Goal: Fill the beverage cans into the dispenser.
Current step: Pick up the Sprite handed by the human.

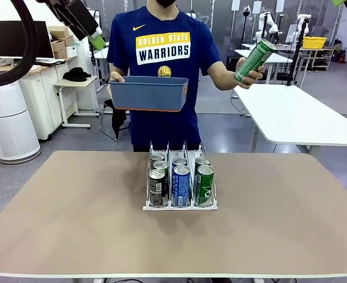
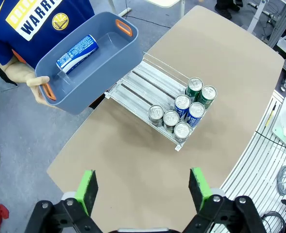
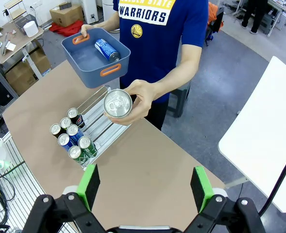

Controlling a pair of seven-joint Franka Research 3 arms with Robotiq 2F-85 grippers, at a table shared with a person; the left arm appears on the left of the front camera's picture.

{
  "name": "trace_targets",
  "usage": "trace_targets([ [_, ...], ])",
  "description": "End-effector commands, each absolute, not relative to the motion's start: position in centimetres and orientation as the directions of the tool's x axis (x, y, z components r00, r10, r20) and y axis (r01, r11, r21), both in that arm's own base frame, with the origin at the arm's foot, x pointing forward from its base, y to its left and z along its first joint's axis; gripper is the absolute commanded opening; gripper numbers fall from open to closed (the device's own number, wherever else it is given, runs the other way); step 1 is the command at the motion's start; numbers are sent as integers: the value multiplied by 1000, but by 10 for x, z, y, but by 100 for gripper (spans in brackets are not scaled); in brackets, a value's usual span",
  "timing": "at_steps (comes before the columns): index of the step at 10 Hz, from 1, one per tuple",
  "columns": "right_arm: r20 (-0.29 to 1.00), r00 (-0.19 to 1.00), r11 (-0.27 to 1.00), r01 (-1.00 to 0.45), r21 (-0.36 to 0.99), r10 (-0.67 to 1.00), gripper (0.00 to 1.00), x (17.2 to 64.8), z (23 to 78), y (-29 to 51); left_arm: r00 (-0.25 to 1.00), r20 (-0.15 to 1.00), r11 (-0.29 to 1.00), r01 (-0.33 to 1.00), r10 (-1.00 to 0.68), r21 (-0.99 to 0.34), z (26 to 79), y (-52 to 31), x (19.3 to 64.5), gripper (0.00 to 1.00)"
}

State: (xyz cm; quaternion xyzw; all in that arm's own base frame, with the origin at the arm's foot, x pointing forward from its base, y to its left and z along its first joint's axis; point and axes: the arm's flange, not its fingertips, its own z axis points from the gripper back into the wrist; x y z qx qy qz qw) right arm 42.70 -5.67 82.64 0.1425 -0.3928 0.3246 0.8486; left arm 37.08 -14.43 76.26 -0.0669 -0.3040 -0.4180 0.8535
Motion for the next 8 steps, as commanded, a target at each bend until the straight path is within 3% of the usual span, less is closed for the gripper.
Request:
trace_targets([
  [1, 759, 479, 744, -668, -10, 440, 100, 426, 825, -55, 472, 572, 644, 753, -671, 134, 762, -144, 370, 100],
  [8, 759, 479, 744, -668, -10, 440, 100, 426, 825, -55, 472, 572, 644, 753, -671, 134, 762, -144, 370, 100],
])
